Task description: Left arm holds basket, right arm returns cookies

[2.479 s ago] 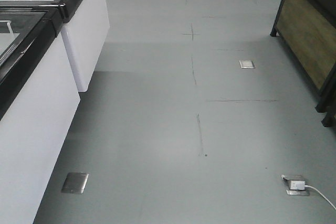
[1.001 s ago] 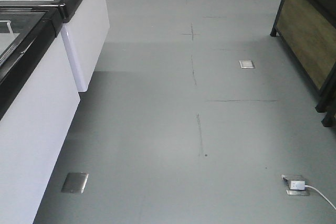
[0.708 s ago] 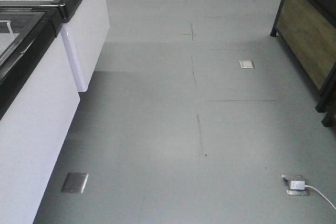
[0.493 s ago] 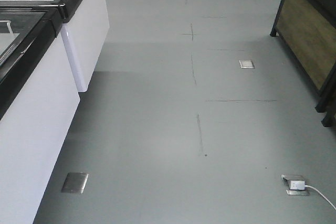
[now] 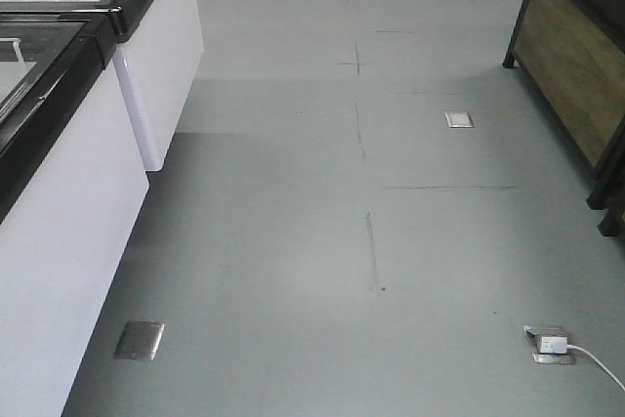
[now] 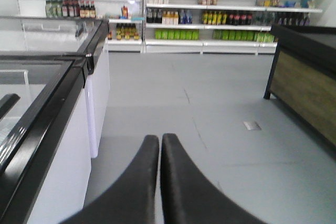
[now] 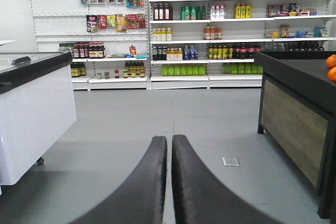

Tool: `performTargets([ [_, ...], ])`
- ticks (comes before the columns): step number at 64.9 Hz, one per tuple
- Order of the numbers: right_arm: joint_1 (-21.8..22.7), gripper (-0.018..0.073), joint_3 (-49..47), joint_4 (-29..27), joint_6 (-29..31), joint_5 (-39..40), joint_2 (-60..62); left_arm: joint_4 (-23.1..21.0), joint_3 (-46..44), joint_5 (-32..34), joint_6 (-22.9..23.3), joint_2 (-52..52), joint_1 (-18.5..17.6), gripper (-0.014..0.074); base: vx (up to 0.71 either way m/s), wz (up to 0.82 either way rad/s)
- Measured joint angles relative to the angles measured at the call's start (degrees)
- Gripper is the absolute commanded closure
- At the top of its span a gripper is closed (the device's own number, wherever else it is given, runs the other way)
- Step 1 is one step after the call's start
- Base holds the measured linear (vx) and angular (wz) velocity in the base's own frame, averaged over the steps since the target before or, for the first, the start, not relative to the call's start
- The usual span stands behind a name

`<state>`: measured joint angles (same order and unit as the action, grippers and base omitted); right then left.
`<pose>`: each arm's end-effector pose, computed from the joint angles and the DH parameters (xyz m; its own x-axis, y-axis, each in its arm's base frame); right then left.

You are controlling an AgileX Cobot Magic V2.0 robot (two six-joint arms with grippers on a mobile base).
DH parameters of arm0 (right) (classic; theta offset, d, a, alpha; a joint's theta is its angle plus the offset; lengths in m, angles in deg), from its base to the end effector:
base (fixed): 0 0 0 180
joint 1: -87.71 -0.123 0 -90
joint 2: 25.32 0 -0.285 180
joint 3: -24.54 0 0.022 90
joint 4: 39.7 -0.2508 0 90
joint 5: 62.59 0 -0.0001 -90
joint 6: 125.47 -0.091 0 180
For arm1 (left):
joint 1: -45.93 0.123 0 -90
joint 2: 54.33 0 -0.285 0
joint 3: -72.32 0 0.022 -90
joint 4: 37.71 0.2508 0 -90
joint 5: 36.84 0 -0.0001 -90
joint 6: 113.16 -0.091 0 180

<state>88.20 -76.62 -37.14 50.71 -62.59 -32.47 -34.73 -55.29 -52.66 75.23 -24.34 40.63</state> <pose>0.0566 -0.0005 0.2042 0.0701 0.0214 -0.9973 0.0070 0.9997 0.0219 0.0886 -0.0069 0.3075 -0.1486 -0.0829 -0.9854 0.0644 0.9936 -0.0933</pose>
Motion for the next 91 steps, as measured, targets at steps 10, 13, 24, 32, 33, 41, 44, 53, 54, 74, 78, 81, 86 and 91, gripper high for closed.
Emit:
performTargets([
  [10, 0.0, 0.0570, 0.0, 0.0, 0.0, 0.0, 0.0, 0.0, -0.8, -1.9, 0.0, 3.9, 0.0, 0.0603, 0.00, 0.00],
  [13, 0.0, 0.0570, 0.0, 0.0, 0.0, 0.0, 0.0, 0.0, -0.8, -2.1, 0.0, 4.6, 0.0, 0.0603, 0.00, 0.00],
  [24, 0.0, 0.0570, 0.0, 0.0, 0.0, 0.0, 0.0, 0.0, -0.8, -1.9, 0.0, 5.4, 0.0, 0.0601, 0.00, 0.00],
  [32, 0.0, 0.0570, 0.0, 0.0, 0.0, 0.0, 0.0, 0.0, -0.8, -2.0, 0.0, 5.5, 0.0, 0.0580, 0.00, 0.00],
  [33, 0.0, 0.0570, 0.0, 0.0, 0.0, 0.0, 0.0, 0.0, -0.8, -2.0, 0.0, 5.5, 0.0, 0.0574, 0.00, 0.00],
  [41, 0.0, 0.0570, 0.0, 0.0, 0.0, 0.0, 0.0, 0.0, -0.8, -2.2, 0.0, 5.5, 0.0, 0.0512, 0.00, 0.00],
  [44, 0.0, 0.0570, 0.0, 0.0, 0.0, 0.0, 0.0, 0.0, -0.8, -2.2, -0.1, 5.5, 0.0, 0.0470, 0.00, 0.00],
  [53, 0.0, 0.0570, 0.0, 0.0, 0.0, 0.0, 0.0, 0.0, -0.8, -2.2, -0.7, 5.5, 0.0, 0.0337, 0.00, 0.00],
  [54, 0.0, 0.0570, 0.0, 0.0, 0.0, 0.0, 0.0, 0.0, -0.8, -2.2, -0.7, 5.5, 0.0, 0.0312, 0.00, 0.00],
  [74, 0.0, 0.0570, 0.0, 0.0, 0.0, 0.0, 0.0, -0.3, -0.8, -2.2, -1.0, 5.5, 0.0, 0.0125, 0.00, 0.00],
  [78, 0.0, 0.0570, 0.0, 0.0, 0.0, 0.0, 0.0, -0.9, -0.8, -2.6, -1.0, 5.5, 0.0, 0.0126, 0.00, 0.00],
  [81, 0.0, 0.0570, 0.0, 0.0, 0.0, 0.0, 0.0, -1.7, -0.8, -3.4, -1.0, 5.5, 0.0, 0.0126, 0.00, 0.00],
  [86, 0.0, 0.0570, 0.0, 0.0, 0.0, 0.0, 0.0, -3.0, -1.1, -6.0, -0.5, 5.8, 0.0, 0.0134, 0.00, 0.00],
  [91, 0.0, 0.0570, 0.0, 0.0, 0.0, 0.0, 0.0, -3.7, -2.7, -10.4, 2.4, 7.8, 0.0, 0.0141, 0.00, 0.00],
])
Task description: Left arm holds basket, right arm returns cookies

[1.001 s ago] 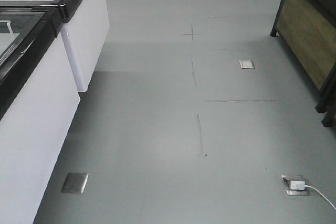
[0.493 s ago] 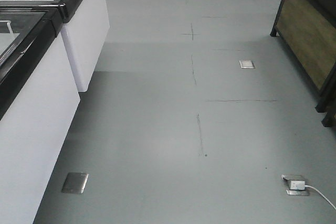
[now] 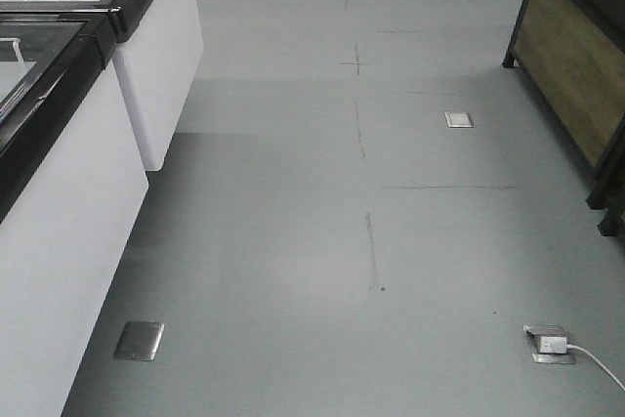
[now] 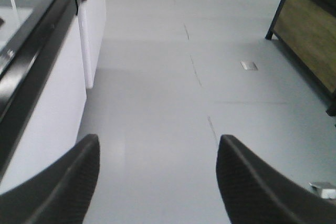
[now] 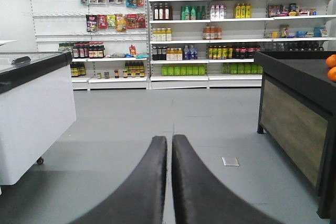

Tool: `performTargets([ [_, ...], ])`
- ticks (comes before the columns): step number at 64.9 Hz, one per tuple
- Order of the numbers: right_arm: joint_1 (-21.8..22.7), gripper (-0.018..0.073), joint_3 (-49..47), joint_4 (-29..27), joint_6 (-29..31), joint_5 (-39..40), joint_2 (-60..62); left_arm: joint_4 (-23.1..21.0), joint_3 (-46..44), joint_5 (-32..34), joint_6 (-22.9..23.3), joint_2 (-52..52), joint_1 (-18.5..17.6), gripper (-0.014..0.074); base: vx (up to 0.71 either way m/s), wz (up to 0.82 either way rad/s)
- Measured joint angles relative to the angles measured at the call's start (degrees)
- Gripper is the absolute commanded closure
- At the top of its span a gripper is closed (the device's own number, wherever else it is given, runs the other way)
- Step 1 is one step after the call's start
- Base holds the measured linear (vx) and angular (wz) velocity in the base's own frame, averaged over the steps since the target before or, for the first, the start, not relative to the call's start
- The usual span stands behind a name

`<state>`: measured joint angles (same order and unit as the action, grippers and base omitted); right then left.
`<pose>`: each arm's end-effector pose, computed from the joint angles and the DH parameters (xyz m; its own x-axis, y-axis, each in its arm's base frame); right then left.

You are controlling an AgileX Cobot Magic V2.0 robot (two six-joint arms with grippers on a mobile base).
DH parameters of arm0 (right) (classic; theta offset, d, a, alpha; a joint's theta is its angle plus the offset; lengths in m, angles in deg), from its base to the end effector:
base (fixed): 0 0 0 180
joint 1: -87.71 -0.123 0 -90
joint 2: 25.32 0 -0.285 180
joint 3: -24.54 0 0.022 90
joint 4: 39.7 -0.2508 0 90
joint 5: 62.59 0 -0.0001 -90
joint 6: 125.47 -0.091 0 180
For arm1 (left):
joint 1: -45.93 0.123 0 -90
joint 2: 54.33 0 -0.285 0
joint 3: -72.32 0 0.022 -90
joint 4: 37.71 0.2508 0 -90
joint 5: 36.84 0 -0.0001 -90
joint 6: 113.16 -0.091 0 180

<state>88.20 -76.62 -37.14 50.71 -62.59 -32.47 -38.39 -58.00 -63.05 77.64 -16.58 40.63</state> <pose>0.0566 -0.0005 0.2042 0.0701 0.0214 -0.9973 0.0070 0.9997 0.0219 0.1070 -0.0104 0.2941 -0.4106 -0.1606 -0.8976 0.0162 0.9829 -0.1833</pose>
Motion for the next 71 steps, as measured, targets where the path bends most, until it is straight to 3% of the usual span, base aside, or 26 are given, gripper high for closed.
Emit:
performTargets([
  [12, 0.0, 0.0570, 0.0, 0.0, 0.0, 0.0, 0.0, -0.3, -7.5, -9.0, 5.7, 10.9, 0.0, 0.0147, 0.00, 0.00],
  [23, 0.0, 0.0570, 0.0, 0.0, 0.0, 0.0, 0.0, -4.2, -16.5, -12.3, 7.6, 21.0, 0.0, 0.0147, 0.00, 0.00],
  [30, 0.0, 0.0570, 0.0, 0.0, 0.0, 0.0, 0.0, -9.5, -22.0, -12.7, 7.8, 25.9, 0.7, 0.0147, 0.00, 0.00],
  [37, 0.0, 0.0570, 0.0, 0.0, 0.0, 0.0, 0.0, -18.4, -26.4, -13.0, 7.2, 29.3, 3.8, 0.0147, 0.00, 0.00],
  [48, 0.0, 0.0570, 0.0, 0.0, 0.0, 0.0, 0.0, -32.5, -31.7, -16.8, 0.1, 32.1, 14.4, 0.0147, 0.00, 0.00],
  [66, 0.0, 0.0570, 0.0, 0.0, 0.0, 0.0, 0.0, -42.3, -38.2, -22.8, -6.0, 32.2, 38.0, 0.0147, 0.00, 0.00],
  [71, 0.0, 0.0570, 0.0, 0.0, 0.0, 0.0, 0.0, -45.1, -39.5, -23.3, -7.6, 32.3, 42.2, 0.0147, 0.00, 0.00],
])
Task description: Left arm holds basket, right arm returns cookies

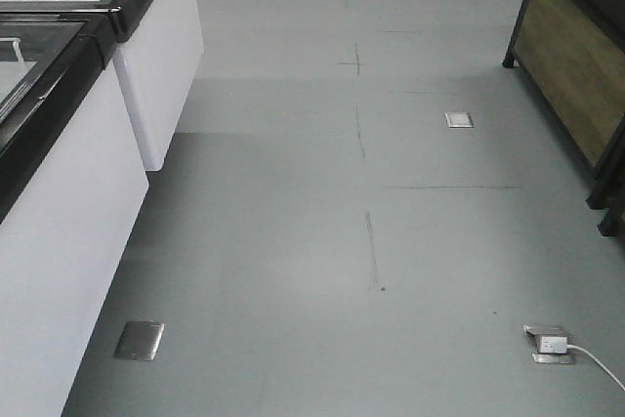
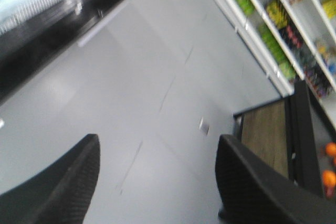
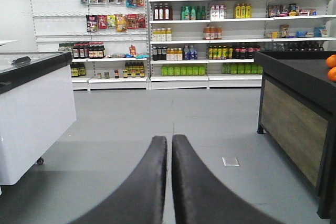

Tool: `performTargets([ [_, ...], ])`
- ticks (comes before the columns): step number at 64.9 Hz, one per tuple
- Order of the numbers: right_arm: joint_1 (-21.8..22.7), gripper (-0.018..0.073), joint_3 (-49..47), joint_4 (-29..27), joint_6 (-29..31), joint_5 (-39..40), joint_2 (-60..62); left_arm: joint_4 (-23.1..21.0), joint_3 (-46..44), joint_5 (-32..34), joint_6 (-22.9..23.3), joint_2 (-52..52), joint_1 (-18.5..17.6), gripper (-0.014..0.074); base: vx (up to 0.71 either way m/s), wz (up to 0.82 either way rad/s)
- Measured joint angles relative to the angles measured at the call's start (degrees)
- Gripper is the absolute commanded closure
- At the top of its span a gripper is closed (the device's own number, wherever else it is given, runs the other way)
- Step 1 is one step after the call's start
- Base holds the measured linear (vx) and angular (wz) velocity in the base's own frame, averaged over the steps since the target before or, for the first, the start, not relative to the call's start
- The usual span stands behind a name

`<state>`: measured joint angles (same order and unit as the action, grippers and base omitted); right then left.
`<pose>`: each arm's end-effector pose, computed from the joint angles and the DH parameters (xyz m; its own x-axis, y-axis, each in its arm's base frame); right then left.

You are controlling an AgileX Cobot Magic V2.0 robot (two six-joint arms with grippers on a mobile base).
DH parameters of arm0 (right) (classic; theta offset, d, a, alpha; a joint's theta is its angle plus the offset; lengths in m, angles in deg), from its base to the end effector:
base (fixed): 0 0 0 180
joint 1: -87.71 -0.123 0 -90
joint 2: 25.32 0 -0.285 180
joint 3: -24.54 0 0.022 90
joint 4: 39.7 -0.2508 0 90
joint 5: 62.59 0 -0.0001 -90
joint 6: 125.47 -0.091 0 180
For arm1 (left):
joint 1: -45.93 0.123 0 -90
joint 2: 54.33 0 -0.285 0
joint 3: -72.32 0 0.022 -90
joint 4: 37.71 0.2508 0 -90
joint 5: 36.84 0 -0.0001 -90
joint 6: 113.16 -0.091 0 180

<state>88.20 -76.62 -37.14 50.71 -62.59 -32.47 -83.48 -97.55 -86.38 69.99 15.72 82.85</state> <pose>0.0566 -0.0005 0.2042 0.0701 0.0214 -0.9973 0.0070 0.9997 0.0219 0.1997 0.0879 0.4178 -0.2403 -0.8092 -0.5361 -0.3350 0.5875 -0.7366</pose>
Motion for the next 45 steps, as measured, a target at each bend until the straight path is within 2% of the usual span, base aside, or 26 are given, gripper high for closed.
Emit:
performTargets([
  [12, 0.0, 0.0570, 0.0, 0.0, 0.0, 0.0, 0.0, -8.8, -2.3, -1.9, -2.1, 3.2, 10.2, 0.0147, 0.00, 0.00],
  [23, 0.0, 0.0570, 0.0, 0.0, 0.0, 0.0, 0.0, -16.9, -2.3, -2.4, -6.1, 8.4, 17.1, 0.0147, 0.00, 0.00],
  [30, 0.0, 0.0570, 0.0, 0.0, 0.0, 0.0, 0.0, -22.3, -2.3, -1.8, -10.4, 11.9, 19.0, 0.0146, 0.00, 0.00],
  [45, 0.0, 0.0570, 0.0, 0.0, 0.0, 0.0, 0.0, -34.5, -2.3, -1.6, -18.8, 19.4, 19.3, 0.0137, 0.00, 0.00],
])
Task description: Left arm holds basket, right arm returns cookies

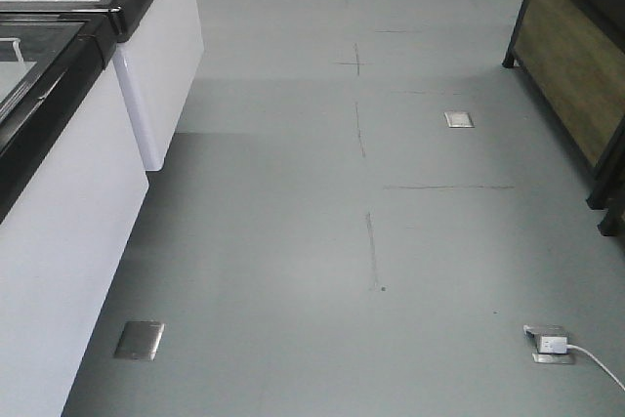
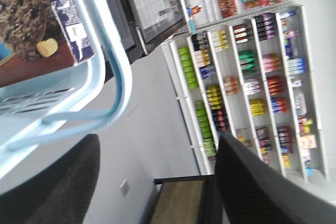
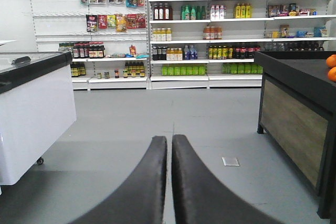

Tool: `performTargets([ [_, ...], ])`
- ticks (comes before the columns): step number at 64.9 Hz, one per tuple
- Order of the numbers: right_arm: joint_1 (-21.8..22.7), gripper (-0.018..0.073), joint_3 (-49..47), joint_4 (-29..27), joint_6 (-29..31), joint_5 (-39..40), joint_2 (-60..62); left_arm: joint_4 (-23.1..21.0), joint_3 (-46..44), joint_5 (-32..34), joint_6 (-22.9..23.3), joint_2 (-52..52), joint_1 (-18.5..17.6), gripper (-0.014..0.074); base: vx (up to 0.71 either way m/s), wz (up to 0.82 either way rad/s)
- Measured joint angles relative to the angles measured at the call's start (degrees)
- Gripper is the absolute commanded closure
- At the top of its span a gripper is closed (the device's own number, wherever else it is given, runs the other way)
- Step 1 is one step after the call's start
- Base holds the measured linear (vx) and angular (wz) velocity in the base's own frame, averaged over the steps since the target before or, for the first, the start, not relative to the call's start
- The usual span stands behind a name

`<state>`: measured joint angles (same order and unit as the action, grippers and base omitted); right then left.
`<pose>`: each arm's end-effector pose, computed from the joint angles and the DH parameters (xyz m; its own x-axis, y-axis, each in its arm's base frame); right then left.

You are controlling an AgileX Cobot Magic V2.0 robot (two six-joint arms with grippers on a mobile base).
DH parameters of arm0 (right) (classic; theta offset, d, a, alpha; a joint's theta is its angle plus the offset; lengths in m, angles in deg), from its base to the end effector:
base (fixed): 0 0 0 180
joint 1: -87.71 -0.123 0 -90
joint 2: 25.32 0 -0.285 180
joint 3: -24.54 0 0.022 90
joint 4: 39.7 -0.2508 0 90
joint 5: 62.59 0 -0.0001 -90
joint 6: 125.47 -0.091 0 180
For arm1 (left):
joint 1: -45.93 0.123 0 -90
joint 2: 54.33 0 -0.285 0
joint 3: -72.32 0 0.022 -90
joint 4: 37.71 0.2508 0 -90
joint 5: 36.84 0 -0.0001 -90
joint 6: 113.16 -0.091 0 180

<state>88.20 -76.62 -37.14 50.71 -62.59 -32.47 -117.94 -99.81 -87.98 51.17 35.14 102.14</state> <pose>0.0566 -0.0005 0.2042 0.0701 0.0214 -0.9973 0.0070 0.9997 0.0219 0.2271 0.2137 0.3785 0.0169 -0.9627 -0.2699 -0.2239 0.2594 -0.9394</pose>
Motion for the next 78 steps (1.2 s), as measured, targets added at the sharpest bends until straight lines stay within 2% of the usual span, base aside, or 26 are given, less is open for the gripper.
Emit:
performTargets([
  [10, 0.0, 0.0570, 0.0, 0.0, 0.0, 0.0, 0.0, -8.2, 0.0, 0.3, -5.6, 3.9, 0.0, 0.0112, 0.00, 0.00],
  [27, 0.0, 0.0570, 0.0, 0.0, 0.0, 0.0, 0.0, -14.2, 0.0, 0.3, -8.5, 9.9, 0.0, 0.0106, 0.00, 0.00],
  [42, 0.0, 0.0570, 0.0, 0.0, 0.0, 0.0, 0.0, -15.6, -5.5, -1.2, -10.0, 15.2, 0.0, 0.0106, 0.00, 0.00],
  [58, 0.0, 0.0570, 0.0, 0.0, 0.0, 0.0, 0.0, -16.1, -9.8, -1.6, -9.1, 18.7, 0.0, 0.0119, 0.00, 0.00],
  [67, 0.0, 0.0570, 0.0, 0.0, 0.0, 0.0, 0.0, -15.9, -9.8, -1.6, -8.6, 19.9, 0.0, 0.0199, 0.00, 0.00],
  [78, 0.0, 0.0570, 0.0, 0.0, 0.0, 0.0, 0.0, -15.9, -9.8, -1.1, -8.0, 20.2, 0.1, 0.0468, 0.00, 0.00],
])
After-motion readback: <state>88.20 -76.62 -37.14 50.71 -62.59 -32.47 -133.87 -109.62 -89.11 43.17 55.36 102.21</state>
